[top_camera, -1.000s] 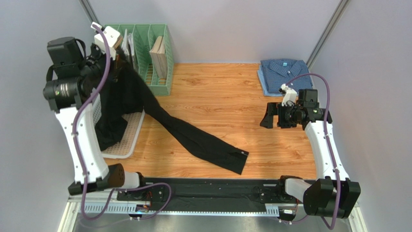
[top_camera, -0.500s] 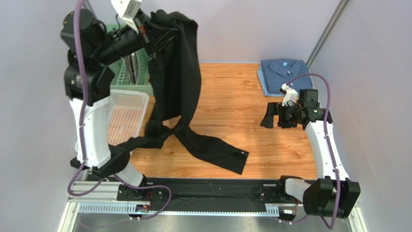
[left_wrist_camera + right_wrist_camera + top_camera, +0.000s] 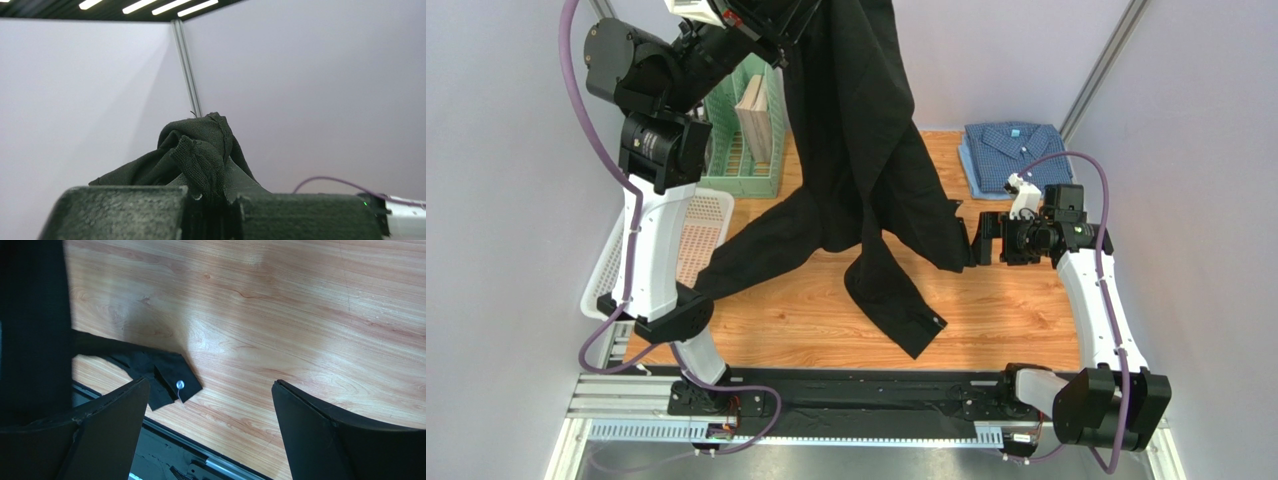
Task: Fold and stack the long sleeve shirts
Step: Move the shirt to the center of the board
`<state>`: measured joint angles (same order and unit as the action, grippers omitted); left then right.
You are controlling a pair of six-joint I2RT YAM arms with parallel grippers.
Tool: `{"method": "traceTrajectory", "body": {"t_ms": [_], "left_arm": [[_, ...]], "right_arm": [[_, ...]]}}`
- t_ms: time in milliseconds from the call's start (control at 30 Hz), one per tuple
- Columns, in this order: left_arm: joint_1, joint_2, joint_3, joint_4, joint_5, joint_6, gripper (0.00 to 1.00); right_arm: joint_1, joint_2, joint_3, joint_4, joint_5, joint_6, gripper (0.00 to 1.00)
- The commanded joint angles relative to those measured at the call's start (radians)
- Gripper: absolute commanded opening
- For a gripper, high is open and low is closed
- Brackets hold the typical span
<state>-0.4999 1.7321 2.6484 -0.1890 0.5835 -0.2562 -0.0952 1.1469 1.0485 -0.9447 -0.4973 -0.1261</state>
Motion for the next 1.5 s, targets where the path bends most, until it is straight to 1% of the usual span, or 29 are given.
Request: {"method": "traceTrajectory", "body": {"t_ms": [0,133,200,300,367,400,467,500,567,600,633,667,700,733,767,800,833,867,900,933,967,1000,1100,1133,1167,1233,1367,1433,1467], "left_arm": [[-0.026,0.043,0.061,0.244,-0.096,-0.002,0.0],[-0.068,0.073,0.073,0.302,-0.134,0.025,0.0],[-0.083,0.086,0.07,0.271,-0.125,0.021,0.0],[-0.104,0.069,-0.025,0.2,-0.065,0.002,0.0],[-0.106,0.012,-0.169,0.15,0.01,-0.009,0.0],[-0.106,-0.018,-0.311,0.098,0.034,0.026,0.0],[-0.106,-0.131,-0.472,0.037,0.102,0.107,0.0],[-0.106,-0.175,-0.637,-0.042,0.108,0.217,0.0],[-0.104,-0.283,-0.79,-0.146,0.076,0.349,0.0],[-0.103,-0.311,-0.912,-0.267,0.041,0.489,0.0],[-0.101,-0.351,-0.961,-0.341,0.018,0.567,0.0],[-0.1,-0.364,-1.002,-0.477,-0.026,0.624,0.07],[-0.077,-0.373,-1.053,-0.55,-0.09,0.714,0.17],[-0.053,-0.385,-1.07,-0.622,-0.103,0.753,0.35],[-0.016,-0.394,-1.091,-0.677,-0.105,0.776,0.65],[0.071,-0.404,-1.132,-0.769,-0.1,0.841,0.79],[0.107,-0.414,-1.151,-0.818,-0.12,0.895,0.85],[0.141,-0.417,-1.166,-0.908,-0.145,0.954,0.87],[0.194,-0.424,-1.214,-0.943,-0.195,1.095,0.88],[0.204,-0.422,-1.238,-0.969,-0.256,1.153,0.89],[0.207,-0.421,-1.263,-0.981,-0.316,1.234,0.94],[0.211,-0.417,-1.31,-0.981,-0.4,1.274,0.94],[0.212,-0.359,-1.335,-0.931,-0.52,1.339,0.96],[0.212,-0.294,-1.326,-0.935,-0.548,1.353,0.96],[0.212,-0.26,-1.315,-0.954,-0.574,1.376,0.99],[0.212,-0.189,-1.306,-0.968,-0.635,1.403,0.99],[0.208,-0.137,-1.377,-0.882,-0.714,1.454,0.99],[0.207,-0.103,-1.418,-0.848,-0.786,1.463,0.95],[0.208,-0.094,-1.426,-0.84,-0.8,1.465,0.85]], "right_arm": [[-0.009,0.002,0.031,0.026,0.011,-0.012,1.0],[-0.011,0.004,0.025,0.032,0.006,-0.009,1.0],[-0.011,0.008,0.03,0.034,0.008,-0.006,1.0],[-0.011,0.01,0.036,0.034,0.002,-0.007,1.0],[-0.011,0.008,0.042,0.029,0.002,-0.007,1.0],[-0.011,0.004,0.041,0.027,0.003,-0.012,1.0],[-0.011,-0.003,0.039,0.026,0.002,-0.015,1.0],[-0.011,-0.004,0.038,0.026,0.0,-0.018,1.0],[-0.011,-0.007,0.036,0.024,-0.004,-0.02,1.0],[-0.011,-0.007,0.036,0.023,-0.009,-0.02,1.0],[-0.011,-0.007,0.036,0.023,-0.014,-0.018,1.0],[-0.011,-0.004,0.038,0.023,-0.015,-0.018,1.0],[-0.011,-0.004,0.039,0.02,-0.02,-0.02,1.0],[-0.011,-0.003,0.041,0.018,-0.021,-0.02,1.0],[-0.011,-0.004,0.041,0.015,-0.023,-0.023,1.0],[-0.011,-0.009,0.038,0.015,-0.03,-0.023,1.0],[-0.011,-0.009,0.035,0.015,-0.033,-0.023,1.0],[-0.011,-0.009,0.033,0.018,-0.037,-0.023,1.0],[-0.011,-0.009,0.03,0.02,-0.044,-0.023,1.0],[-0.011,-0.006,0.028,0.02,-0.046,-0.023,1.0],[-0.011,-0.003,0.028,0.02,-0.049,-0.023,1.0],[-0.011,0.0,0.027,0.021,-0.052,-0.023,1.0],[-0.011,0.005,0.027,0.026,-0.06,-0.02,1.0],[-0.011,0.008,0.033,0.023,-0.058,-0.02,1.0],[-0.011,0.008,0.034,0.018,-0.057,-0.02,1.0],[-0.011,0.001,0.036,0.012,-0.053,-0.023,1.0],[-0.011,-0.009,0.027,0.014,-0.049,-0.027,1.0],[-0.011,-0.006,0.03,0.012,-0.047,-0.027,1.0],[-0.011,-0.001,0.033,0.011,-0.047,-0.026,1.0]]}}
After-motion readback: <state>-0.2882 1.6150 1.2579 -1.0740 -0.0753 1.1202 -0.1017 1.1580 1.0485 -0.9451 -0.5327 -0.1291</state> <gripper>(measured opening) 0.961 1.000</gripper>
